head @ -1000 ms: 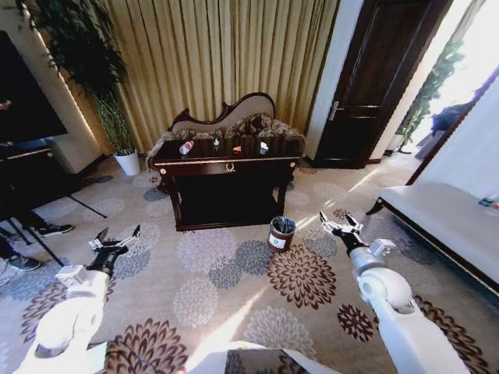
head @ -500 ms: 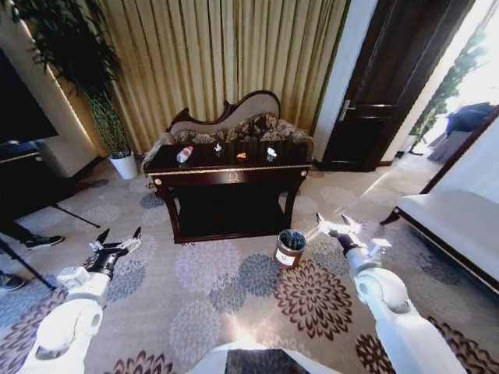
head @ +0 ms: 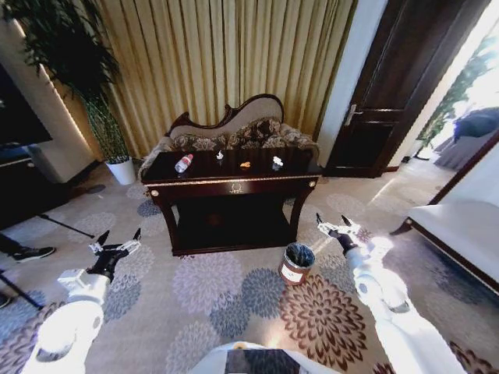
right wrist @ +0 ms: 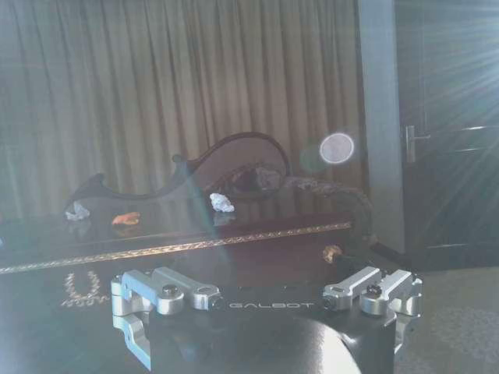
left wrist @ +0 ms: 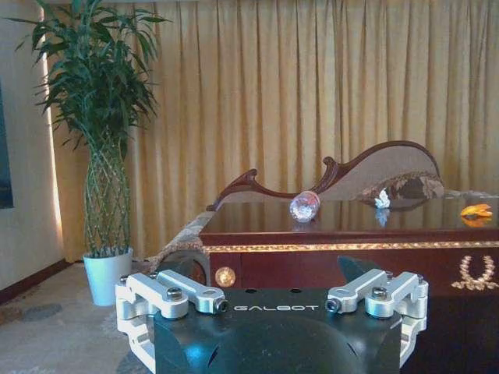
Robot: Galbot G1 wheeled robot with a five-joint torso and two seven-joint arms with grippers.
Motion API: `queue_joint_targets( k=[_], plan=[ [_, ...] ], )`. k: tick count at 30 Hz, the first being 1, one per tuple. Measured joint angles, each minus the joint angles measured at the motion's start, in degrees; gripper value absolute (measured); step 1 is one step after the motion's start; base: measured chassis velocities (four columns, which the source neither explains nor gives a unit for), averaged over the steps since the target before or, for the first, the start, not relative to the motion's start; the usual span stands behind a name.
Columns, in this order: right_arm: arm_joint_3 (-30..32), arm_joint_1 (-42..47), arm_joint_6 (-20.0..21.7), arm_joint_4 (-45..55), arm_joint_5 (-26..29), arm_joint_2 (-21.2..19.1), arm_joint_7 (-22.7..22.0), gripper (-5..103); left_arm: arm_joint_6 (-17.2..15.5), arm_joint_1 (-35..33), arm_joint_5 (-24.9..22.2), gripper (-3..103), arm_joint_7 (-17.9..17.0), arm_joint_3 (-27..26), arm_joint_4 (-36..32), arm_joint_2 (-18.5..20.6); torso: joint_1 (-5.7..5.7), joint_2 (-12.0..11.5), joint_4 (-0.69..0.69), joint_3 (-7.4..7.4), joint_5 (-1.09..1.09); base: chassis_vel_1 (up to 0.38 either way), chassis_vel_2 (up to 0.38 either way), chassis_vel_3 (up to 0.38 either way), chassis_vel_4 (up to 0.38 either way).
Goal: Move to the front of the table and place the trash on the table into the trash bin.
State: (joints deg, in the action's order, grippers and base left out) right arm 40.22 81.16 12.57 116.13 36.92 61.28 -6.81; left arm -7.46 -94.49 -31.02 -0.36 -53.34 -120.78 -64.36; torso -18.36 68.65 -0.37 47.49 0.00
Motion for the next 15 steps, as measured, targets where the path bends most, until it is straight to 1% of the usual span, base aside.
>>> queue_joint_targets(
  k=[2,5,10,12,15],
  plan=[
    [0.1,0.1,0.0,0.0,0.0,0.1,0.0,100,0.1,-0.1,0.2,100,0.2,0.0,0.0,-0.1,0.0,0.0,0.0,0.0,0.02,-0.243,0.258,0.255,-0.24],
    [0.1,0.1,0.0,0.0,0.0,0.1,0.0,100,0.2,-0.1,0.5,100,0.3,0.1,0.1,-0.2,-0.01,0.0,-0.01,0.01,-0.01,-0.265,0.241,0.262,-0.246],
    [-0.1,0.0,0.0,0.0,-0.3,0.1,0.0,100,0.3,-0.1,0.9,100,0.4,0.3,0.1,-0.4,-0.02,0.0,0.0,0.01,0.03,-0.256,0.236,0.248,-0.236],
    [-0.4,0.0,0.0,-0.1,-0.9,0.1,0.0,100,0.4,-0.1,1.0,100,0.5,0.4,0.1,-0.5,-0.01,0.0,-0.02,0.0,-0.01,-0.216,0.213,0.223,-0.232],
    [-0.7,0.1,-0.1,-0.1,-1.1,0.2,0.0,100,0.4,-0.2,1.0,100,0.6,0.4,0.3,-0.5,-0.01,0.0,0.0,0.01,-0.01,-0.203,0.223,0.199,-0.235]
  ],
)
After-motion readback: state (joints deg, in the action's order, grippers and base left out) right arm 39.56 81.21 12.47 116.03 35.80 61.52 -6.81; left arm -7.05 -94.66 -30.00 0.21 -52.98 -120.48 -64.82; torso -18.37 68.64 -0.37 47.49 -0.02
